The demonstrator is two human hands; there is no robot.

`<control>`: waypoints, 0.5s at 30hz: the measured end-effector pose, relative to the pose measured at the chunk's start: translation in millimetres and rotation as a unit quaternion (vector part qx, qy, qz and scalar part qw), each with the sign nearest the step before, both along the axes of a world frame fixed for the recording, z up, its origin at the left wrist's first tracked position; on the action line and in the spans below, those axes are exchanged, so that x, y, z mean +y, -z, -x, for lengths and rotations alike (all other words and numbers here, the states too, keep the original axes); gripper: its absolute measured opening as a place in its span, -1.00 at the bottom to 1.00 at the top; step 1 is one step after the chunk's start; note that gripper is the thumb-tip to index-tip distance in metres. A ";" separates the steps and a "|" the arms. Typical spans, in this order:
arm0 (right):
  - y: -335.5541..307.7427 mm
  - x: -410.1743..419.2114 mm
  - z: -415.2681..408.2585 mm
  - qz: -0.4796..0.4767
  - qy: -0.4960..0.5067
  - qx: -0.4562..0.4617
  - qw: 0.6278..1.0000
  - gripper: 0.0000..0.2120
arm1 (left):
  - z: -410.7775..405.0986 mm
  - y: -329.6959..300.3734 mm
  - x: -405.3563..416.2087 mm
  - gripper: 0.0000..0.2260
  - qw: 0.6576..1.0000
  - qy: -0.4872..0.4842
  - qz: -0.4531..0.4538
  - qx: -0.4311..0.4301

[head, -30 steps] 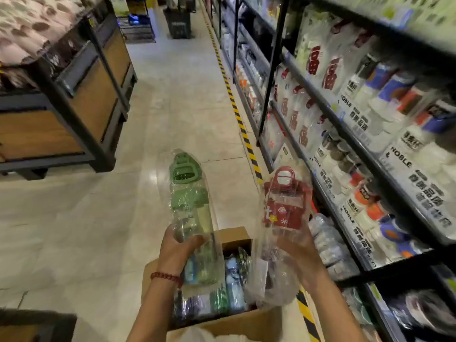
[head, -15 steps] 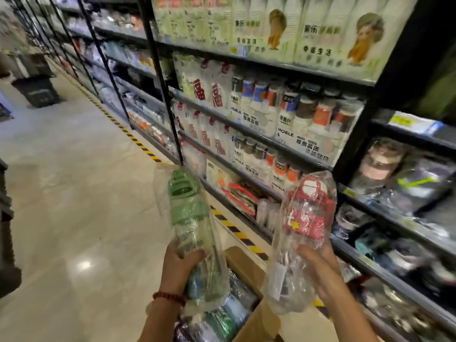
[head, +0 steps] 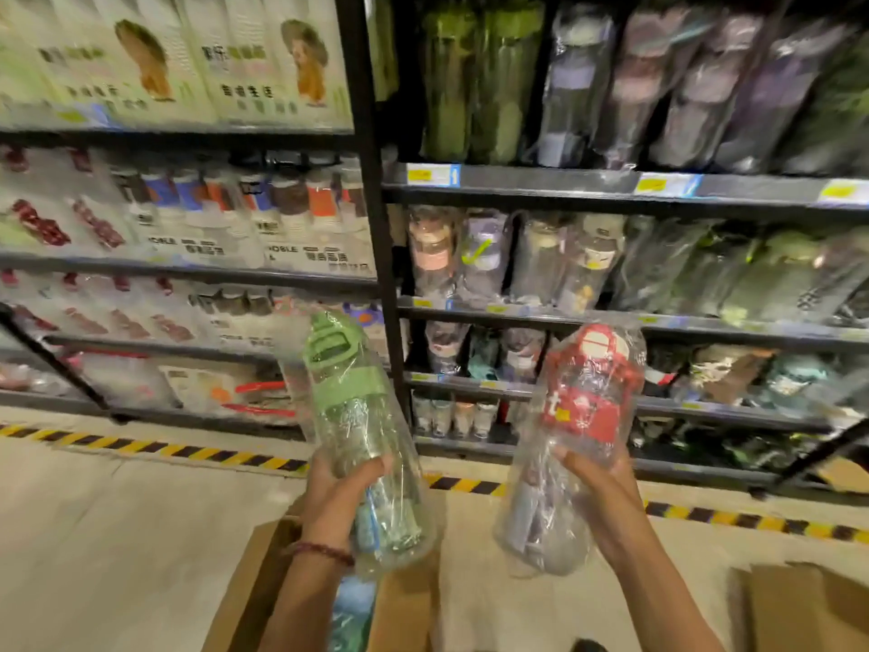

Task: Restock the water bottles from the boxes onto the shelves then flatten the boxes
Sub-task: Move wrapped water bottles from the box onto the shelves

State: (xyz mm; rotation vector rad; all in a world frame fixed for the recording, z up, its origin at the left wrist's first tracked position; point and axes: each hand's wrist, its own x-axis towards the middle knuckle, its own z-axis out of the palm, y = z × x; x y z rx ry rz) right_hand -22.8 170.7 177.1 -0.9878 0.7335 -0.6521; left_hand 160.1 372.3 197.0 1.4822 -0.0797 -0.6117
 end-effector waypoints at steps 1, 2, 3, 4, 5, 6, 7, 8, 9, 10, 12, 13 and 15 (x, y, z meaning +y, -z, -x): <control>0.1 -8.0 11.5 0.003 0.013 0.000 1.000 -0.23 | 6.4 -3.4 -13.5 -0.22 1.000 0.021 -0.003 -0.007; -0.6 -16.2 22.9 0.005 0.026 0.000 1.000 -0.20 | 13.7 -8.4 -27.4 -0.19 0.999 0.041 0.000 -0.009; -0.9 -24.4 34.3 0.004 0.046 0.002 0.999 -0.19 | 18.6 -8.9 -41.4 -0.14 0.998 0.055 0.004 -0.009; -2.0 -32.4 45.8 0.002 0.065 0.001 0.998 -0.18 | 25.7 -12.6 -56.8 -0.08 0.998 0.066 0.008 -0.002; -2.8 -41.4 58.2 -0.001 0.082 0.001 0.997 -0.17 | 32.9 -14.0 -73.7 -0.02 0.997 0.079 0.009 0.002; -3.6 -51.0 71.2 0.000 0.097 0.002 0.995 -0.16 | 39.2 -11.5 -91.1 0.02 0.996 0.088 0.008 0.007; -5.9 -61.1 85.5 0.002 0.109 0.001 0.994 -0.15 | 50.2 -15.0 -110.8 0.04 0.995 0.102 0.014 0.011; -8.3 -72.1 100.4 0.004 0.119 -0.004 0.993 -0.12 | 62.6 -18.3 -130.1 0.04 0.994 0.110 0.019 0.019; -10.5 -83.9 116.7 0.006 0.131 -0.007 0.991 -0.10 | 76.4 -21.7 -150.9 0.02 0.992 0.123 0.025 0.016; -12.8 -96.3 133.7 0.012 0.144 -0.007 0.990 -0.10 | 92.5 -25.9 -171.3 -0.06 0.990 0.137 0.025 0.011; -17.9 -122.0 168.2 0.021 0.171 -0.009 0.985 -0.10 | 125.9 -30.7 -210.7 -0.21 0.984 0.175 0.027 -0.004; -20.8 -135.4 185.1 0.020 0.185 -0.013 0.983 -0.10 | 140.7 -30.0 -229.6 -0.23 0.981 0.193 0.026 -0.007; -24.0 -163.0 216.8 0.019 0.203 -0.019 0.979 -0.16 | 172.9 -33.2 -266.9 -0.20 0.975 0.222 0.032 -0.002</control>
